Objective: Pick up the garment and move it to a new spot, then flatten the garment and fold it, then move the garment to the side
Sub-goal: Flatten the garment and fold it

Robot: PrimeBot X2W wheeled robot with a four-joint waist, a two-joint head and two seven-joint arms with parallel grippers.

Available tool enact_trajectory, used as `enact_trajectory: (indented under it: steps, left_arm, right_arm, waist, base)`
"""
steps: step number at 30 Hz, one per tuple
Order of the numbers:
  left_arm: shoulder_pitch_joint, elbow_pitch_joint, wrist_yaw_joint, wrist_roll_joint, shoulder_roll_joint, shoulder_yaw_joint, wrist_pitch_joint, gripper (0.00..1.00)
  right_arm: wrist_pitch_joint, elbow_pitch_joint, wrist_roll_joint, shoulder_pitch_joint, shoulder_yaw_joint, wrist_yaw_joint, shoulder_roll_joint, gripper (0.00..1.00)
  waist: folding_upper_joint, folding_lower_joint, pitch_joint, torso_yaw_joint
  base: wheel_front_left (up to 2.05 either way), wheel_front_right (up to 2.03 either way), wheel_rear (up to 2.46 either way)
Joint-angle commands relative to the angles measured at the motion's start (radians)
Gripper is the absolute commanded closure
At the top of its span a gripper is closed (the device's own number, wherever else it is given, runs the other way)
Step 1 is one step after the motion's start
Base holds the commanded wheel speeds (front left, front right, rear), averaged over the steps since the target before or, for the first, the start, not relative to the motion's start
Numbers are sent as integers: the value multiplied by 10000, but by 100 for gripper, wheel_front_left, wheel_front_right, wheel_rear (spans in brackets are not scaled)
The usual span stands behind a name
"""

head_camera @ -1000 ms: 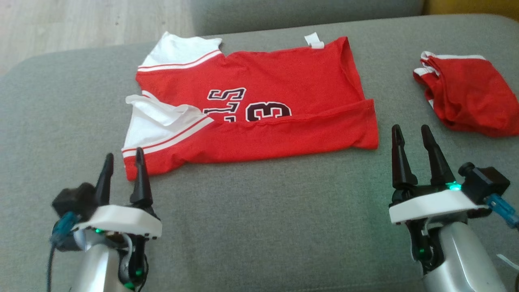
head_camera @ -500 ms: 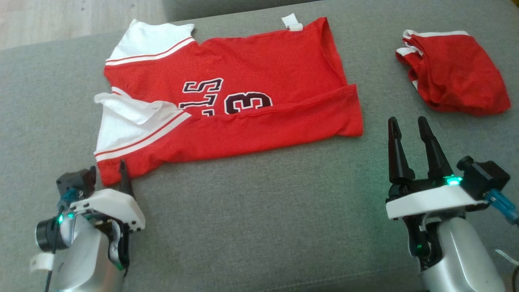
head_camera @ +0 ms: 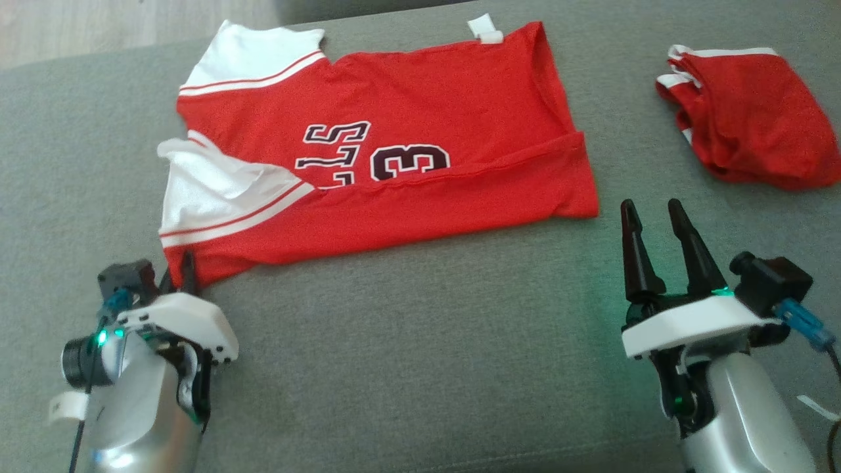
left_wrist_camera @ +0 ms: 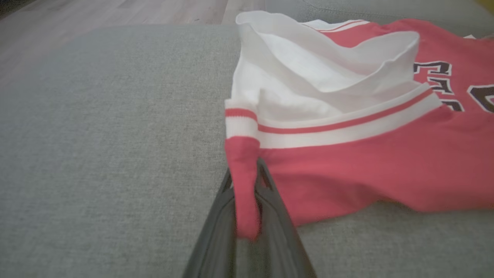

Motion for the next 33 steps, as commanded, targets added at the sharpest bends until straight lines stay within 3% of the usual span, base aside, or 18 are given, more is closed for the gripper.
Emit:
enact_trajectory:
  steps: [1,16,24,25,26,27,33]
  left_arm:
    - [-498,-441,-66,55,339,225,-201,100]
    - [-477,-2734,-546,747,31,-598,-365,100]
    - [-399,-2729,-635,791,-33,-718,-366,100]
    - [-383,-2703,-632,787,-30,-710,-366,100]
    - [-360,-2675,-626,780,-23,-696,-366,100]
    - [-333,-2647,-624,772,-12,-681,-366,100]
    - [-92,-2469,-618,728,56,-598,-367,100]
  right_arm:
    - [120,-148,-101,-569,155,-9,49,0]
    - [1332,3712,461,-2511,-964,-9,50,0]
    - [1038,5425,786,-3381,-404,-9,50,0]
    - [988,5583,768,-3441,-338,-9,50,50]
    - [889,5715,674,-3495,-267,-9,50,87]
    - [775,5828,583,-3539,-223,-9,50,100]
    - [146,6303,49,-3621,-369,-9,51,100]
  waist:
    - [0,0,59,150]
    - [0,0,465,1106]
    - [0,0,487,1279]
    - [0,0,460,1270]
    - [0,0,419,1253]
    - [0,0,378,1234]
    - [0,0,-18,1062]
  base:
    - [0,0,0]
    - [0,0,0]
    - [0,0,0]
    - [0,0,0]
    - [0,0,0]
    - [0,0,0]
    - [0,0,0]
